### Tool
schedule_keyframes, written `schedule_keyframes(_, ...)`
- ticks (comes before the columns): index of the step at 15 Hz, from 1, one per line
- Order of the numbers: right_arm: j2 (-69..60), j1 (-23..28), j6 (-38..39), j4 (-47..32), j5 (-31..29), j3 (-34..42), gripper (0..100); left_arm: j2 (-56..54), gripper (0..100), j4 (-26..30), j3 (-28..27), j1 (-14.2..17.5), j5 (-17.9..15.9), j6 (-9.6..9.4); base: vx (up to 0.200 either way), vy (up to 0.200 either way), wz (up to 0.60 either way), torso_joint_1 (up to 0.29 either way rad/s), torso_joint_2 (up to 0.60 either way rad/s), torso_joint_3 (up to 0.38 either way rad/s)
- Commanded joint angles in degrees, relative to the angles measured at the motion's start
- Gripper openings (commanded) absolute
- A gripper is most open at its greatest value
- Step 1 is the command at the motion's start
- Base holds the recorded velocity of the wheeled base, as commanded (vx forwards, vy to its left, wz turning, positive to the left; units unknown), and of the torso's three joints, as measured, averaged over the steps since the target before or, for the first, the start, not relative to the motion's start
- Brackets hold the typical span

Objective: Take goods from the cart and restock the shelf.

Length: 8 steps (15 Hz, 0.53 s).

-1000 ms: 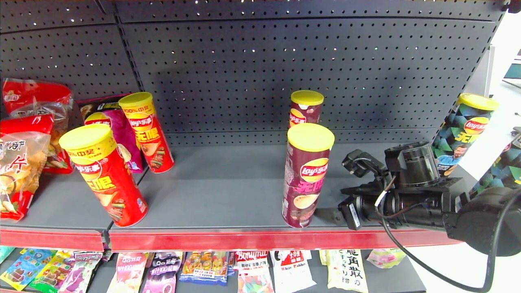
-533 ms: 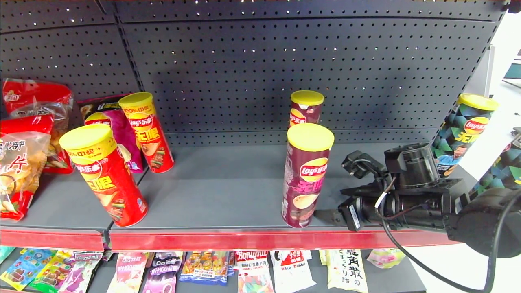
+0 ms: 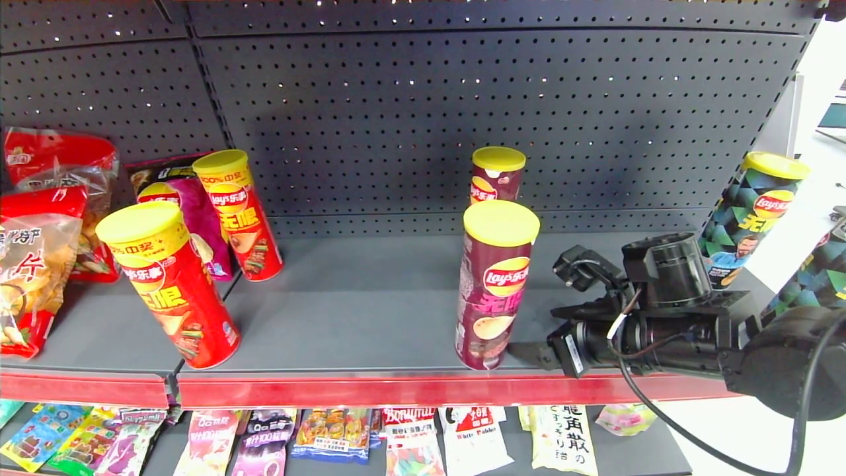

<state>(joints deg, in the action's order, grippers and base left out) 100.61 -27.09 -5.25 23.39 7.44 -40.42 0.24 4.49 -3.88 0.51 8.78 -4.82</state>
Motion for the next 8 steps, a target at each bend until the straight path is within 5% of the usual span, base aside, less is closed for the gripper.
schedule_keyframes(1,-0.15,-0.16,-0.02,0.07,0.03,0.08,100,0.02,100,0.0,0.01,0.02,0.01,-0.02,0.0,0.0,0.0,0.0,0.0,0.0)
schedule_keyframes(8,-12.98,0.11,-0.2,0.07,-0.84,8.7,100,0.02,100,0.0,0.01,0.02,-0.08,-0.02,0.0,0.0,0.0,0.0,0.0,0.0)
